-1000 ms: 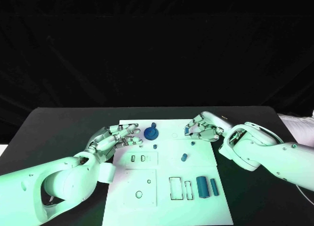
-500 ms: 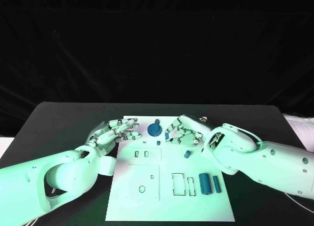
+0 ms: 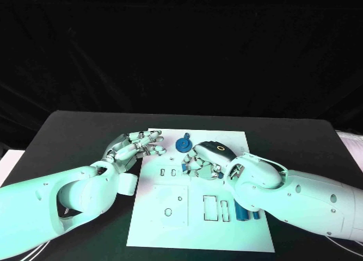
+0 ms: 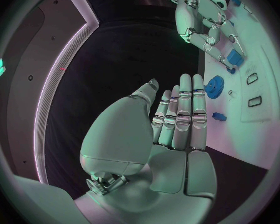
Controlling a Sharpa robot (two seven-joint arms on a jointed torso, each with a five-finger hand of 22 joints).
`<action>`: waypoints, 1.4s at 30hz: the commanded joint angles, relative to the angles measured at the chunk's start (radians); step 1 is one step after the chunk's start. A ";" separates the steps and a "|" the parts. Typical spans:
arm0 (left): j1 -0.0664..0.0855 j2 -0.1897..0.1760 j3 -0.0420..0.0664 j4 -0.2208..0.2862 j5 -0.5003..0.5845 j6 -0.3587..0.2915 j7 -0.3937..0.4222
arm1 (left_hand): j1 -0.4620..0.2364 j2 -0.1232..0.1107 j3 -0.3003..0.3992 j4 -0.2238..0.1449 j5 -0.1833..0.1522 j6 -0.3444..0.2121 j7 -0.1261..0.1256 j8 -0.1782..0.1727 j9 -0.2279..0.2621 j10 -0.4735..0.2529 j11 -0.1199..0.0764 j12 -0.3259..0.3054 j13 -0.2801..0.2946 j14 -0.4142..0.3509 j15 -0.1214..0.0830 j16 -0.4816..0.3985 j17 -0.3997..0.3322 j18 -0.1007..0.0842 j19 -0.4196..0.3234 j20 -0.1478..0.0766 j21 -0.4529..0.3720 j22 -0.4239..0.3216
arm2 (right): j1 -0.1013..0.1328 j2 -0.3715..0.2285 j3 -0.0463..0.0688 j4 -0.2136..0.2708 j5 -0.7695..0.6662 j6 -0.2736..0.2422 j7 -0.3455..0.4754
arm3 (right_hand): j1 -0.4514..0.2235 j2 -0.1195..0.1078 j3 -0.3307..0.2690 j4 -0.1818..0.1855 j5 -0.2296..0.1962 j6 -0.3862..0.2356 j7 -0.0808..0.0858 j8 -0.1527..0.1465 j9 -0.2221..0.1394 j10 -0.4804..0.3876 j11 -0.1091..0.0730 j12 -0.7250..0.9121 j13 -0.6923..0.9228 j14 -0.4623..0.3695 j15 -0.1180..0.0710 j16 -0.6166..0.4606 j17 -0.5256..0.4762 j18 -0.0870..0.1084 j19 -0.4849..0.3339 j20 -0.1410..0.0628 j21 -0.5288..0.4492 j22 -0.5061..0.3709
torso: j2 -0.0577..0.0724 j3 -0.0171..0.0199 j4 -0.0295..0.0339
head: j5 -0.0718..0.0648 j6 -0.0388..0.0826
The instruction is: Assemble the parts on the task board
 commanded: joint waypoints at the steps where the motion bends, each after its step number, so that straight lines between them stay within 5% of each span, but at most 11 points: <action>1: 0.001 0.001 0.001 0.002 0.000 0.016 0.013 | 0.007 0.006 0.001 -0.005 -0.004 -0.007 -0.001 -0.002 -0.001 -0.006 0.003 -0.004 -0.001 -0.007 0.002 -0.007 0.001 0.011 -0.008 0.000 -0.006 -0.002 | -0.006 0.013 -0.001 -0.009 -0.066 0.031 -0.040 | -0.001 0.010 0.005 0.004 0.003 0.024 -0.017 0.000 0.002 0.068 -0.006 0.004 0.209 0.092 -0.007 0.006 0.208 -0.014 0.105 -0.005 0.002 0.263 | 0.000 0.0009 -0.0004 | 0.004 -0.003; 27: 0.001 -0.001 0.001 0.002 0.005 0.016 0.007 | 0.007 0.006 0.001 -0.005 -0.004 -0.007 -0.001 -0.002 -0.001 -0.006 0.003 -0.004 -0.001 -0.007 0.002 -0.007 0.001 0.011 -0.008 0.000 -0.006 -0.002 | -0.012 0.036 -0.006 -0.012 -0.087 0.089 -0.071 | -0.010 0.005 0.004 0.007 -0.004 0.021 -0.016 -0.003 0.002 0.068 -0.005 0.004 0.209 0.091 -0.006 0.006 0.208 -0.014 0.105 -0.006 0.002 0.263 | 0.000 0.0010 -0.0016 | 0.007 -0.007; 42: 0.001 -0.001 0.001 0.003 0.007 0.015 0.007 | 0.007 0.006 0.001 -0.005 -0.004 -0.007 -0.001 -0.002 -0.001 -0.006 0.003 -0.004 -0.001 -0.007 0.002 -0.007 0.001 0.011 -0.008 0.000 -0.006 -0.002 | -0.012 0.034 -0.007 -0.002 -0.088 0.142 -0.085 | -0.028 -0.018 -0.001 0.010 -0.018 0.001 -0.006 -0.016 -0.001 0.062 0.003 -0.013 0.202 0.090 -0.001 0.003 0.202 -0.014 0.105 -0.003 0.002 0.263 | 0.000 0.0016 -0.0022 | 0.010 -0.015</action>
